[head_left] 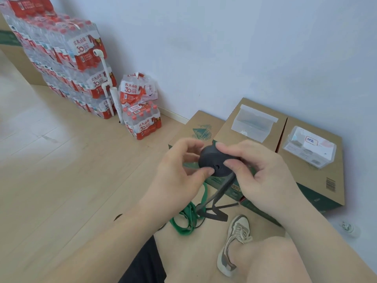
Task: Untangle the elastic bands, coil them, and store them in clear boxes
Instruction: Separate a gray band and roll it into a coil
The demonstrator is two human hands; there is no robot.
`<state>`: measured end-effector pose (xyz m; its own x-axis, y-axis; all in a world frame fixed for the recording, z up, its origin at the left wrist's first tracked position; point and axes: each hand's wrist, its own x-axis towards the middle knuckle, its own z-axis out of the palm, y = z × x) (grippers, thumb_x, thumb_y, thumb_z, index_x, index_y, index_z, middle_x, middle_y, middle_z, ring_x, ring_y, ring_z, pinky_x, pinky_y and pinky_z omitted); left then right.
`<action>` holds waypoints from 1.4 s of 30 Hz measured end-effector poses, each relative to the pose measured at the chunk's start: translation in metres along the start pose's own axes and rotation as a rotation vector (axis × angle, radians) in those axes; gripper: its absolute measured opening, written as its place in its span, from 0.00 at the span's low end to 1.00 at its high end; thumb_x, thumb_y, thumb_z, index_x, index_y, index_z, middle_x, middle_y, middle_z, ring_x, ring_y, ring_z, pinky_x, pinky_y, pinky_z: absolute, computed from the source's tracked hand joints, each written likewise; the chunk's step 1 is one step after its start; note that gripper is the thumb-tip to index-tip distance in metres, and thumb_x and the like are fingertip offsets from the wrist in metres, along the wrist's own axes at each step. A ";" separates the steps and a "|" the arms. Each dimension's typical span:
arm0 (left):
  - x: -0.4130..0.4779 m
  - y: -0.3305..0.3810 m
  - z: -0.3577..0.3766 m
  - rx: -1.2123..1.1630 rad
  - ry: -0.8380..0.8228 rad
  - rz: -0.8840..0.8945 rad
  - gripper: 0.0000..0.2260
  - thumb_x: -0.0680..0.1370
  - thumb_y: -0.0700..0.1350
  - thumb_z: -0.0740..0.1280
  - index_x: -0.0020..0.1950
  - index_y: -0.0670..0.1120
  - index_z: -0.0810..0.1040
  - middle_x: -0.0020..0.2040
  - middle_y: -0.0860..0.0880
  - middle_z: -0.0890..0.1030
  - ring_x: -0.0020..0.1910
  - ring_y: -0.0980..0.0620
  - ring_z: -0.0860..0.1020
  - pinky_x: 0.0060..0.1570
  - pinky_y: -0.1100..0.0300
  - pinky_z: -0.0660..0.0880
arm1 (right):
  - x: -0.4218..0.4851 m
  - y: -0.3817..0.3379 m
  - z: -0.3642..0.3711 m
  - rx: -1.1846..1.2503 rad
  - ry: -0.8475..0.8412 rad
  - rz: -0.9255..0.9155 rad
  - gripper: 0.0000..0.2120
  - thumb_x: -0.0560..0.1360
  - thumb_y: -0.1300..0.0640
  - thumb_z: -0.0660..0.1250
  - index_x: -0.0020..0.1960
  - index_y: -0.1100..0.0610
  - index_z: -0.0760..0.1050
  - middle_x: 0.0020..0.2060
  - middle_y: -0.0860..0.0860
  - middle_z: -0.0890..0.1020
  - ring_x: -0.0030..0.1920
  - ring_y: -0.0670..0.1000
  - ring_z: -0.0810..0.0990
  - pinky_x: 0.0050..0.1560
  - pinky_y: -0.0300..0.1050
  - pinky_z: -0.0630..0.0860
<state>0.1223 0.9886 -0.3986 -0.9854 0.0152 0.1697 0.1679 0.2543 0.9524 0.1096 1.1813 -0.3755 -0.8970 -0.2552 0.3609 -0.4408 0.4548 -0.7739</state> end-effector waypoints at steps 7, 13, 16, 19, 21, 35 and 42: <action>0.047 -0.037 0.010 0.294 -0.103 0.180 0.20 0.76 0.39 0.75 0.62 0.57 0.78 0.56 0.62 0.81 0.56 0.59 0.81 0.57 0.57 0.81 | 0.030 0.047 0.007 -0.078 -0.097 0.174 0.16 0.77 0.61 0.73 0.57 0.42 0.77 0.47 0.40 0.86 0.51 0.43 0.84 0.57 0.42 0.79; 0.066 -0.046 0.018 -0.018 0.036 -0.032 0.21 0.71 0.33 0.79 0.50 0.58 0.81 0.47 0.60 0.85 0.49 0.58 0.83 0.48 0.62 0.83 | 0.045 0.067 0.013 0.157 -0.069 0.245 0.18 0.74 0.65 0.76 0.55 0.44 0.82 0.51 0.39 0.86 0.56 0.42 0.84 0.61 0.36 0.79; 0.075 -0.051 0.019 -0.159 0.066 -0.043 0.20 0.70 0.33 0.80 0.50 0.56 0.81 0.47 0.55 0.86 0.48 0.53 0.85 0.46 0.59 0.83 | 0.049 0.079 0.021 0.245 0.032 0.170 0.23 0.77 0.69 0.72 0.60 0.43 0.83 0.55 0.43 0.86 0.60 0.49 0.84 0.63 0.45 0.79; 0.081 -0.061 0.024 -0.245 0.088 -0.067 0.18 0.71 0.32 0.79 0.52 0.52 0.81 0.48 0.53 0.86 0.48 0.52 0.85 0.45 0.61 0.82 | 0.049 0.094 0.038 0.282 0.106 0.112 0.25 0.79 0.72 0.68 0.63 0.44 0.82 0.54 0.44 0.84 0.60 0.52 0.83 0.62 0.45 0.79; 0.085 -0.074 0.028 -0.183 0.066 -0.064 0.18 0.73 0.33 0.78 0.53 0.53 0.80 0.49 0.55 0.86 0.50 0.55 0.85 0.48 0.61 0.82 | 0.049 0.105 0.047 0.210 0.126 0.098 0.25 0.79 0.73 0.68 0.64 0.45 0.82 0.53 0.44 0.84 0.59 0.52 0.83 0.60 0.42 0.79; 0.123 -0.178 0.056 0.570 -0.141 0.245 0.11 0.79 0.44 0.68 0.56 0.53 0.68 0.57 0.51 0.82 0.45 0.47 0.83 0.41 0.48 0.81 | 0.076 0.196 0.076 -0.223 -0.133 0.239 0.10 0.74 0.64 0.76 0.47 0.50 0.80 0.44 0.41 0.84 0.47 0.46 0.81 0.50 0.49 0.79; 0.132 -0.199 0.047 0.509 -0.178 0.098 0.15 0.78 0.41 0.72 0.55 0.57 0.71 0.48 0.60 0.80 0.46 0.59 0.80 0.45 0.63 0.76 | 0.079 0.230 0.095 0.003 -0.166 0.316 0.13 0.72 0.65 0.78 0.47 0.47 0.83 0.48 0.40 0.84 0.52 0.43 0.82 0.50 0.27 0.72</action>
<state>-0.0425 0.9854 -0.5774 -0.9630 0.2145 0.1634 0.2672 0.6790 0.6838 -0.0594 1.1848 -0.5739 -0.9712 -0.2379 0.0141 -0.1422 0.5308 -0.8355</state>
